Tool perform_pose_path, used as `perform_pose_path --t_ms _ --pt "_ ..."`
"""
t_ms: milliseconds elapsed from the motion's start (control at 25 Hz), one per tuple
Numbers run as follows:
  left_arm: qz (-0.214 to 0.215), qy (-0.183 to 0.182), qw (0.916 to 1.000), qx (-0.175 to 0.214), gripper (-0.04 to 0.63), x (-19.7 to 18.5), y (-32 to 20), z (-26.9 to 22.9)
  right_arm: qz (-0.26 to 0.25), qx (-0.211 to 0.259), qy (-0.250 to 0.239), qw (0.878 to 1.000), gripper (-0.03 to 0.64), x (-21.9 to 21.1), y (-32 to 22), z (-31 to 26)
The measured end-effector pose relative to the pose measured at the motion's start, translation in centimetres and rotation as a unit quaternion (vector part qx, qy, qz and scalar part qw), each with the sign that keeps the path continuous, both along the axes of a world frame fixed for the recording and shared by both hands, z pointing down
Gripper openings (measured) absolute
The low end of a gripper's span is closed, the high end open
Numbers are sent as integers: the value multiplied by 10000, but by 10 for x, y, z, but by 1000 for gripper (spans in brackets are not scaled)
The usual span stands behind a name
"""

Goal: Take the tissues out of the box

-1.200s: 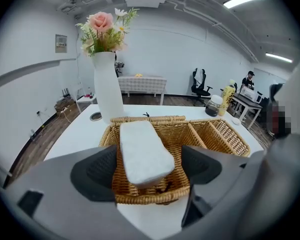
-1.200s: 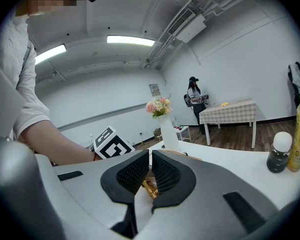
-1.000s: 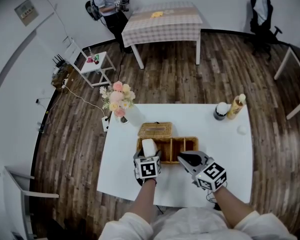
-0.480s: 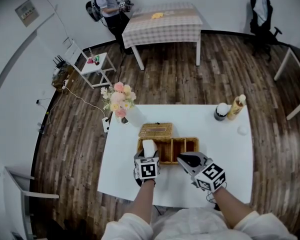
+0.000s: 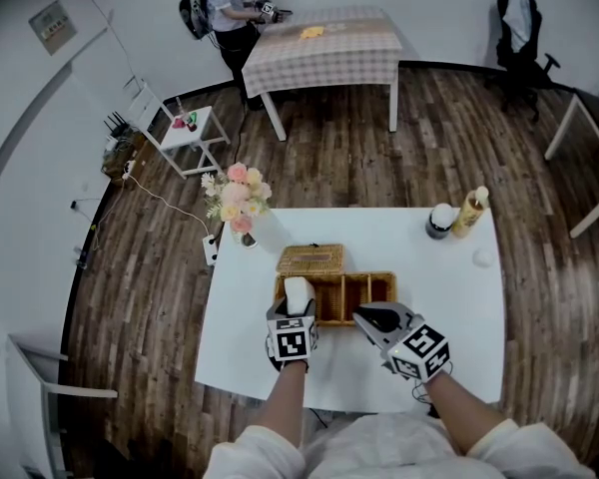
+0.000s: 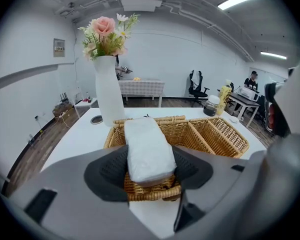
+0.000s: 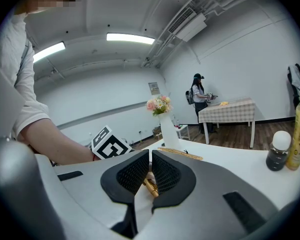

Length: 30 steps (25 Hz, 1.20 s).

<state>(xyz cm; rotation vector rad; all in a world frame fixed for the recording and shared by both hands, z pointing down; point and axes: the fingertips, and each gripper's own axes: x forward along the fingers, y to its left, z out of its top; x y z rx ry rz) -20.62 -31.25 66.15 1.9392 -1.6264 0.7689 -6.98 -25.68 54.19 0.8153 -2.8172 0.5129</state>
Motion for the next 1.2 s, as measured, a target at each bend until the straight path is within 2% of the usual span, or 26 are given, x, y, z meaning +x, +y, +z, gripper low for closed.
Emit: perform_pose_path --t_ms 320,640,1200 --pt "185 79 9991 381 250 7 0 -16 20 31 17 10000 38 -1 5 -2" --pt "222 361 9971 631 249 10 7 -33 15 59 62 10000 38 -5 13 -4" --pt "377 843 9868 1330 249 15 30 -80 13 103 1 9999 38 -19 30 -10"
